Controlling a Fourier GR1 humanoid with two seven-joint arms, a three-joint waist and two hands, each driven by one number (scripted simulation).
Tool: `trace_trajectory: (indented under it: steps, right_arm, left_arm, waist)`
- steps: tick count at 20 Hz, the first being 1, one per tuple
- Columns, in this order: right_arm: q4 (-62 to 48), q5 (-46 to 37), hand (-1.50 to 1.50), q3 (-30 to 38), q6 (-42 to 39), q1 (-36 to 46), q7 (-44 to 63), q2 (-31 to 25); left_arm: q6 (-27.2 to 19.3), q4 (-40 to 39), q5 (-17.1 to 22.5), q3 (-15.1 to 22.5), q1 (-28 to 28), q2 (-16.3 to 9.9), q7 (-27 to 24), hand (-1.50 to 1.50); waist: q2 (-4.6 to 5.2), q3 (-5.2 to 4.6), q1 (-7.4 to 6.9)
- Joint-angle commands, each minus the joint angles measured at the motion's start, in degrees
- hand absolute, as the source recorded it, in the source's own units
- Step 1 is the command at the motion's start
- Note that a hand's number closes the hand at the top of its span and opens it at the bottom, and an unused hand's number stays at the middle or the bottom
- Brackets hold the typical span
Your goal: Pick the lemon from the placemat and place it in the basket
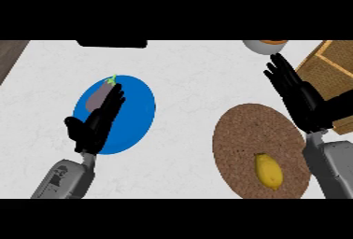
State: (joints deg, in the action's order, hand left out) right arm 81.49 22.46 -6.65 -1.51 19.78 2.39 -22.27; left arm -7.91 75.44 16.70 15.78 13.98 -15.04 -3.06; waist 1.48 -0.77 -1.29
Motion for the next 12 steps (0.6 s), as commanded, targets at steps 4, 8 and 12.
trace_trajectory:
  steps: [4,8,12]
  right_arm:
    - [4.3,-2.5,1.5,2.6,-8.5,-6.3,-11.0,-6.6]
    - [13.6,-11.8,1.5,-6.8,-14.2,-10.5,-28.1,-4.7]
    - [15.9,-28.9,-1.5,-15.8,-0.9,-21.8,-37.1,1.6]
  left_arm:
    - [1.2,6.7,-4.3,-1.8,-0.3,-7.8,-0.5,0.0]
    - [4.2,6.2,-4.3,-2.4,-0.4,-10.5,-2.0,0.0]
    - [4.1,5.9,-4.5,-3.4,0.5,-10.3,-2.2,0.0]
  waist:
    - [-1.97,0.88,1.42]
    - [-2.39,1.01,1.98]
    - [-1.81,0.8,2.89]
